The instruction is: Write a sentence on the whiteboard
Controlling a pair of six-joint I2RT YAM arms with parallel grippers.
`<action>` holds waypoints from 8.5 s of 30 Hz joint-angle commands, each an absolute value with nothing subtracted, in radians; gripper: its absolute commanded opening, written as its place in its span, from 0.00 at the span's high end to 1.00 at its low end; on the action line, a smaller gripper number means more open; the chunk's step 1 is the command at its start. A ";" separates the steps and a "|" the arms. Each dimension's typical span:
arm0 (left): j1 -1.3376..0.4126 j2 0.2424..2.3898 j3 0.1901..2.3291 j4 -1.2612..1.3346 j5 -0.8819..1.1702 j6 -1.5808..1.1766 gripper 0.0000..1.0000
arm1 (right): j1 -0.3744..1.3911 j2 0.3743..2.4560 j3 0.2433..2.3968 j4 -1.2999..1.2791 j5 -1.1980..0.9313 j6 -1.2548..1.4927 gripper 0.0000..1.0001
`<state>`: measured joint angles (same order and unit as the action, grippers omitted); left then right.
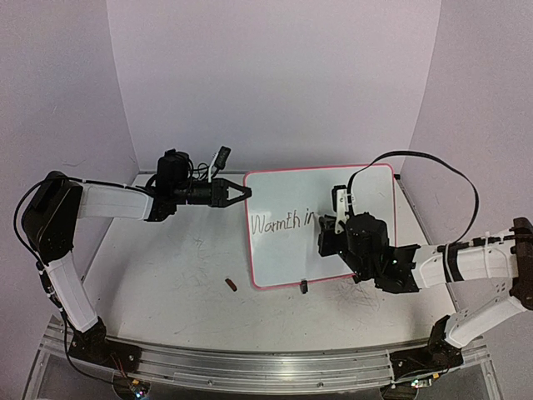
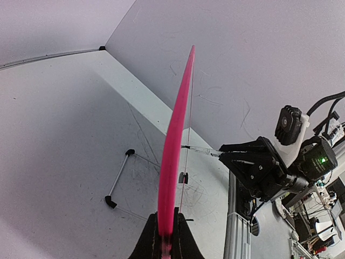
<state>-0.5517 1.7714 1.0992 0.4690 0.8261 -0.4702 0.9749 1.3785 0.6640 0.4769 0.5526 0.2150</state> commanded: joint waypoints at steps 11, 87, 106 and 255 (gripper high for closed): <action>-0.588 1.768 1.106 0.408 0.818 -0.445 1.00 | 0.960 1.351 0.658 0.385 0.574 0.269 1.00; -0.594 1.759 1.105 0.407 0.816 -0.438 1.00 | 0.878 1.287 0.639 0.493 0.492 0.125 1.00; -0.594 1.761 1.107 0.405 0.818 -0.440 1.00 | 0.892 1.284 0.616 0.398 0.483 0.192 1.00; -0.597 1.758 1.108 0.402 0.819 -0.437 1.00 | 0.897 1.222 0.548 0.359 0.457 0.296 1.00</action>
